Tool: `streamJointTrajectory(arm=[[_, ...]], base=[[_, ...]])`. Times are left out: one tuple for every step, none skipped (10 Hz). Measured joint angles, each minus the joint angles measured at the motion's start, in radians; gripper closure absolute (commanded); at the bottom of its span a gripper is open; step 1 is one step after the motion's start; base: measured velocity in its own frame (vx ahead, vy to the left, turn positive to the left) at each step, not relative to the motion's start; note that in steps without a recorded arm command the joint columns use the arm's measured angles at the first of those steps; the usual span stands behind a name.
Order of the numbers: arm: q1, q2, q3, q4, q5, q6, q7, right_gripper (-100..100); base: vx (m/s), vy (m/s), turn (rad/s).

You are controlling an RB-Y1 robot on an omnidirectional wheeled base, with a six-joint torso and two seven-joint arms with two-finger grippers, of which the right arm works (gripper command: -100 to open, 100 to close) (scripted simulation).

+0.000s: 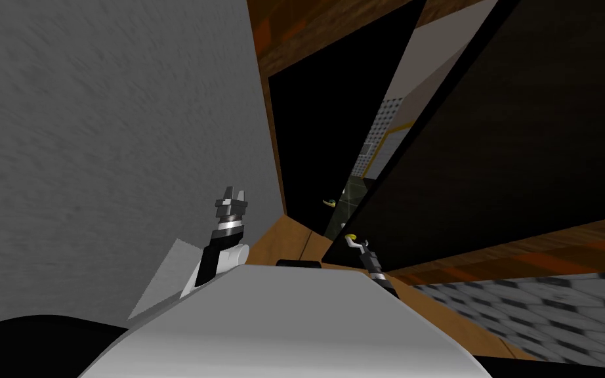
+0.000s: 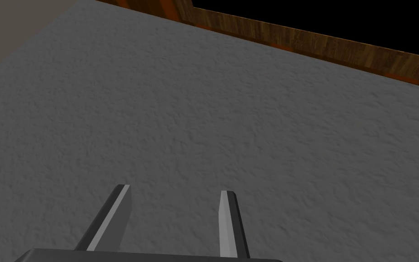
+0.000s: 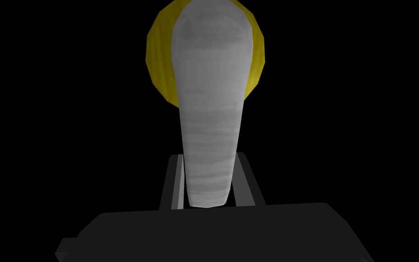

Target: Pull the door open

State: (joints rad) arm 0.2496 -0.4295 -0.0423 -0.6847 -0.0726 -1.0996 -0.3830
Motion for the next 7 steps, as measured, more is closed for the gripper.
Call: streamJointTrajectory(arm=[[-0.002, 0.001, -0.005, -0.011, 0.018, 0.01, -0.008, 100], [-0.006, 0.003, -0.006, -0.011, 0.026, 0.014, -0.011, 100], [-0.016, 0.003, -0.006, 0.008, 0.029, 0.008, -0.012, 100], [-0.038, 0.003, -0.011, 0.036, 0.045, -0.004, -0.018, 100], [-0.055, 0.003, -0.016, 0.046, 0.062, -0.007, -0.025, 100], [-0.063, 0.003, -0.021, 0.045, 0.078, -0.004, -0.032, 100], [-0.069, 0.004, -0.025, 0.043, 0.093, 0.0, -0.039, 100]], base=[[-0.089, -0.018, 0.002], [-0.029, 0.005, -0.003], [-0.069, 0.001, -0.02], [-0.108, -0.011, -0.005], [-0.104, -0.018, 0.006], [-0.089, -0.016, -0.009], [-0.066, -0.01, -0.007]])
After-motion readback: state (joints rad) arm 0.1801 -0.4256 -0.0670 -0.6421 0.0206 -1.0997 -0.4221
